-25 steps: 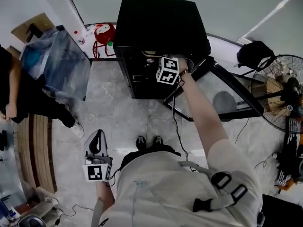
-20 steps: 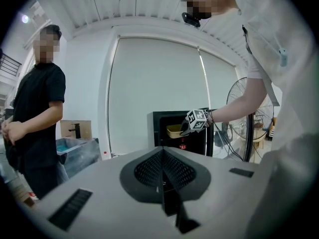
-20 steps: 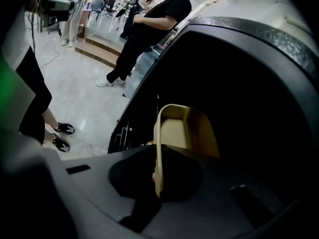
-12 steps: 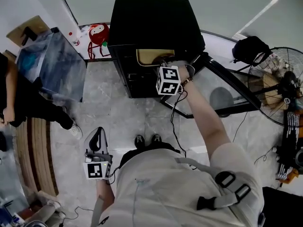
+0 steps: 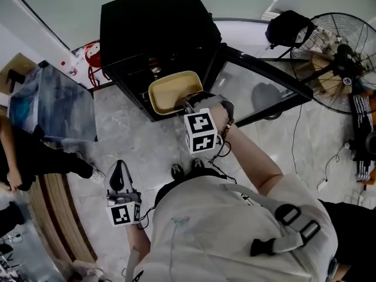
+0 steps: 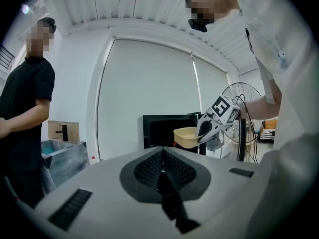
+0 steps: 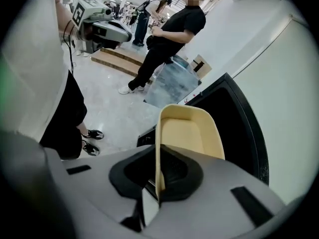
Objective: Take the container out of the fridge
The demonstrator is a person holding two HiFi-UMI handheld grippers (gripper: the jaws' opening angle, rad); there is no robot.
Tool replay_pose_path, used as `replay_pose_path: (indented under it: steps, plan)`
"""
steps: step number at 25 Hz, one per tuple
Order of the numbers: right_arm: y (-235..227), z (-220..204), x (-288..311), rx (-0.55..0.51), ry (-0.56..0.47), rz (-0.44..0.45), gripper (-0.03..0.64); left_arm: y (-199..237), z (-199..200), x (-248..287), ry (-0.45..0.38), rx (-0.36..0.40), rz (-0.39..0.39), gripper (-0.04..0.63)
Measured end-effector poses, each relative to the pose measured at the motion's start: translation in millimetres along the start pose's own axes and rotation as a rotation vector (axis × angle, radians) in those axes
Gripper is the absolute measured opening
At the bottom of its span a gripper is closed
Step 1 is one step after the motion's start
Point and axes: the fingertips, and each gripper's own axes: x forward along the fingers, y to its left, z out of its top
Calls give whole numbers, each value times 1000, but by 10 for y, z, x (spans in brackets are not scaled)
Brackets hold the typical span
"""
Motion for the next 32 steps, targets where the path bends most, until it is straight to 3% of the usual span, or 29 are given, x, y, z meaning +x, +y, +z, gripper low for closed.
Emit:
replay_pose_path:
  steps: [11, 32]
  plan:
    - [355, 189, -223, 3, -48, 18, 23, -158, 123, 244, -58, -3, -94, 6]
    - [376, 57, -357, 51, -58, 34, 21, -290, 117, 343, -59, -4, -113, 6]
